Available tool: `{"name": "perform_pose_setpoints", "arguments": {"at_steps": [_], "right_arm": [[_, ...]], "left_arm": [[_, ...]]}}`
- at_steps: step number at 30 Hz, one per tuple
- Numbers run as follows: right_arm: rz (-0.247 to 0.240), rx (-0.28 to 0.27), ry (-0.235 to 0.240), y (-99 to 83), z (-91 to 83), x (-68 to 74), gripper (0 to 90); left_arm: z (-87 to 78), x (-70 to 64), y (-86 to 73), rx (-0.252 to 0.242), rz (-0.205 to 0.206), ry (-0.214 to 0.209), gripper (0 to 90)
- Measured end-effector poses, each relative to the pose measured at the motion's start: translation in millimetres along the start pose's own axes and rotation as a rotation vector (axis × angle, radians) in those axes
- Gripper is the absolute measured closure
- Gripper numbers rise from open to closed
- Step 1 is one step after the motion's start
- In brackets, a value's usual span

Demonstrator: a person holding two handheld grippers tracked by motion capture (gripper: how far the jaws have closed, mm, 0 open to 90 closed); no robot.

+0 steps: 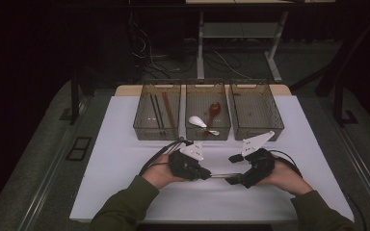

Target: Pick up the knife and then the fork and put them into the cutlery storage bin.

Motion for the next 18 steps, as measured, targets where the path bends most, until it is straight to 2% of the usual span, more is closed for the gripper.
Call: {"name": "perform_pose_setpoints", "arguments": {"at_steps": [5,10,13,14,16,17,18], "right_arm": [[-0.041,0.041,0.038,3.5,5.9,-0.3,29.0],[-0.076,0.093,0.11,5.2,11.3,4.3,44.4],[-0.067,0.104,0.149,6.0,13.0,5.9,54.4],[-0.068,0.113,0.157,6.2,13.8,6.6,57.2],[-0.071,0.125,0.169,7.1,15.8,7.3,62.3],[-0.071,0.133,0.17,7.6,16.3,8.1,66.1],[-0.066,0.138,0.178,8.0,17.2,8.8,69.7]], "left_arm": [[1.0,-2.8,8.5,0.01,0.032,-0.018,84.6],[-1.3,-5.1,18.4,0.011,0.075,-0.021,84.6],[-1.4,-7.3,22.2,0.009,0.092,-0.027,84.6],[-0.9,-9.1,22.7,0.009,0.086,-0.033,84.6],[0.1,-10.1,24.0,0.013,0.102,-0.037,84.6],[0.5,-12.5,23.8,0.016,0.084,-0.044,84.6],[0.7,-12.5,24.1,0.017,0.093,-0.046,84.6]]}}
Point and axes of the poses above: each handheld gripper's, and its own axes: z roughly forward along the jaws, y roughly out of its top, x roughly to its left, the point moved 4 cm from there along z, roughly forward along the jaws, and after that the axes turned 2 degrees about -y, right-handed, at the moved point
